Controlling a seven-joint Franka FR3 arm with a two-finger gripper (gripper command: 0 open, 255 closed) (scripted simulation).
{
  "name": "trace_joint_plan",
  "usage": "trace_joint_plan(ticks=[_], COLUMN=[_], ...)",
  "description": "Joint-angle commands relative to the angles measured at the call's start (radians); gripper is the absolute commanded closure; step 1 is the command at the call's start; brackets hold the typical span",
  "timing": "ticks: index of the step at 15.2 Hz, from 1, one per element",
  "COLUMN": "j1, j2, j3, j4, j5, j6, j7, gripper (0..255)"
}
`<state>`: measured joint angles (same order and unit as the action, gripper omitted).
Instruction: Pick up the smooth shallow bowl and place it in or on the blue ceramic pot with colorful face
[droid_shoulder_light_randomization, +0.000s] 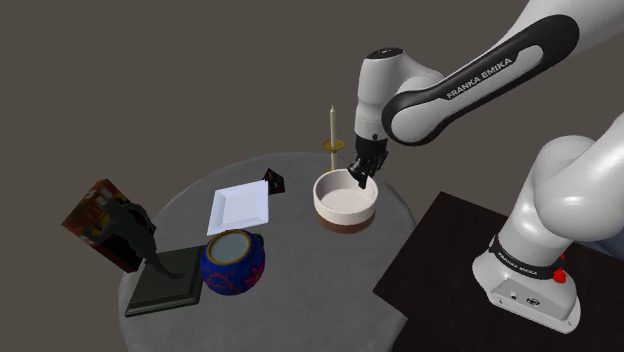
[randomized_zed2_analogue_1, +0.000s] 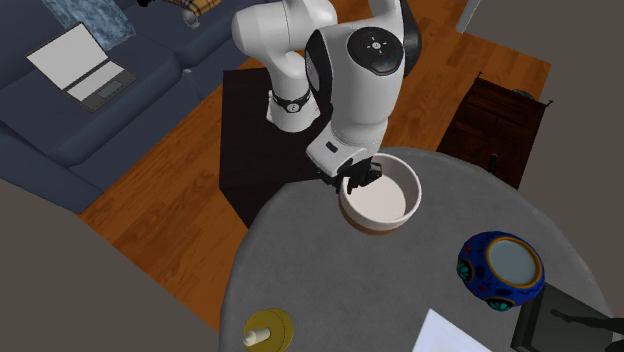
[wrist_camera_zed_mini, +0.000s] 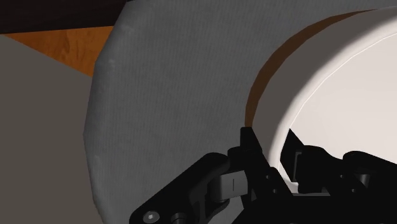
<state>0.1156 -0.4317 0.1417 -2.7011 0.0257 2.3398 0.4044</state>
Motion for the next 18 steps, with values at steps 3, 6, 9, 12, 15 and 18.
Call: trace_joint_plan(ticks=[3,6,9,12,15,18], j1=[0.003,0.004,0.004,0.01,0.022,0.031], j2=[-0.034,-0.058,-0.078,-0.058,0.038,0.134], j3=[-0.003,-0.006,-0.009,0.005,0.052,0.096], j4=[0.032,0.057,0.084,0.13,0.221,0.32], j5=[0.003,0.004,0.004,0.007,0.009,-0.002], j6=[-0.066,-0.115,-0.162,-0.188,-0.183,-0.187], j7=[-0.002,-0.005,-0.007,0.012,0.072,0.134], gripper=[255,255,255,255,255,255])
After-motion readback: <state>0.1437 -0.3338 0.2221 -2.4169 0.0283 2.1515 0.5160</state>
